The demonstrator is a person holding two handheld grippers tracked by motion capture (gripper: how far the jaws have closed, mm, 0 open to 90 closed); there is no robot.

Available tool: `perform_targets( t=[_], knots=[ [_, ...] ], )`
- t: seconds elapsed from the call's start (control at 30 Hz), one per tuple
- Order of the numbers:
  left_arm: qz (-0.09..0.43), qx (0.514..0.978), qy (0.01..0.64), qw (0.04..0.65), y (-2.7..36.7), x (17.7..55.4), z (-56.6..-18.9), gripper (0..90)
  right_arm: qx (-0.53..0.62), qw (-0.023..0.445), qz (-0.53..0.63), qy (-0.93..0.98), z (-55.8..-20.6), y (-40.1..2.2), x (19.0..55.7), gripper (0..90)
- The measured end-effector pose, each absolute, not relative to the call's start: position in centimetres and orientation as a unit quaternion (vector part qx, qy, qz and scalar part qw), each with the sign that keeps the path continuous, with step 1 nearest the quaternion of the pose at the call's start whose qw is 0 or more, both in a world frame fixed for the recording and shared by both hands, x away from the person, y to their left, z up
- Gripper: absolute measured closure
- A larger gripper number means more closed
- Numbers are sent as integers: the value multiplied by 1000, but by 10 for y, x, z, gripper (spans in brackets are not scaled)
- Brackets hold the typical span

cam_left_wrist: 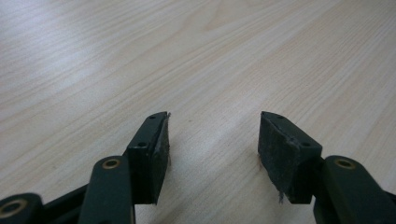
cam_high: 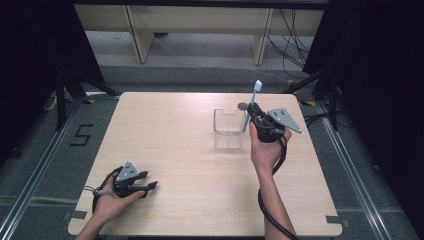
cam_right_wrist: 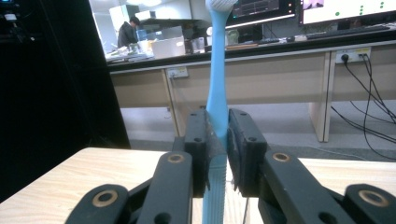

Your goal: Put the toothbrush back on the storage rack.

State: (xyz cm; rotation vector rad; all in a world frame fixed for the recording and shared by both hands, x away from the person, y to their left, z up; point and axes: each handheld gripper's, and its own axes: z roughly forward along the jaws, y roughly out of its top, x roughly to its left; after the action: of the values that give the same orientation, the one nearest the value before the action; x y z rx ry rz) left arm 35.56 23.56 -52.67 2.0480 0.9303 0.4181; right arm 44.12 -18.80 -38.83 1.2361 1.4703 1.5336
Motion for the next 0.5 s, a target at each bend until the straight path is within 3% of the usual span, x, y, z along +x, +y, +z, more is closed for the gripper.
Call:
perform_targets(
  t=[0.5],
  knots=[
    [161,814,372,416,236,355,-526,428,476,347,577,566,-399,-189,454,789]
  ],
)
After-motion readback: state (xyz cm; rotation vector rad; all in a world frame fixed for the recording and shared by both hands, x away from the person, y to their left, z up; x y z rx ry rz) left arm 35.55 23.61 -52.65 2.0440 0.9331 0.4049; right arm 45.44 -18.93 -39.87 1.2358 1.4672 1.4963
